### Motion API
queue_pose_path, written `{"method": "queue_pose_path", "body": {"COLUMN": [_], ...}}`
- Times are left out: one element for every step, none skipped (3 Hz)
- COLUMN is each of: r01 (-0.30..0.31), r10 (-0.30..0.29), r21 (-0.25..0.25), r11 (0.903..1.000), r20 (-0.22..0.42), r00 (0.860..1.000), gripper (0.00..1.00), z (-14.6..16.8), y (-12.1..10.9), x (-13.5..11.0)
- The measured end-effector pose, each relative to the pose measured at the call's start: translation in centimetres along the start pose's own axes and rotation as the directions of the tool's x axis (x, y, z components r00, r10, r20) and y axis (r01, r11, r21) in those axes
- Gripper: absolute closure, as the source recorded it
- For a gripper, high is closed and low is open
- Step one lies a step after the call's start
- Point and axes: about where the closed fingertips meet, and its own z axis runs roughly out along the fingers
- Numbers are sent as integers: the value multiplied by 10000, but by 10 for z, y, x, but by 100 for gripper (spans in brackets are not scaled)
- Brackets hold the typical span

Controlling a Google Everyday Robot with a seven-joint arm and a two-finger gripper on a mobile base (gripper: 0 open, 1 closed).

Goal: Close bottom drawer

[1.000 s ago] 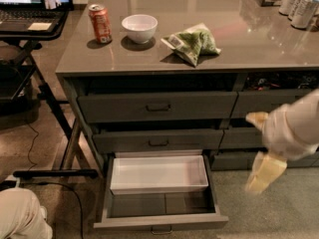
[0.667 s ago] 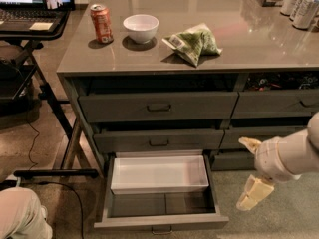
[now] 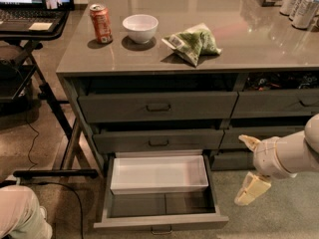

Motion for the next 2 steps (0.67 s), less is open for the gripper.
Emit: {"method": "queue_pose_path", "body": {"r01": [-132, -474], "r10": [134, 468], "r21": [-218, -668], "r11": [9997, 9966], "r20": [53, -103], "r00": [9999, 9989], "gripper": [0, 0], "z": [15, 63], "y": [2, 9], "x": [6, 30]}}
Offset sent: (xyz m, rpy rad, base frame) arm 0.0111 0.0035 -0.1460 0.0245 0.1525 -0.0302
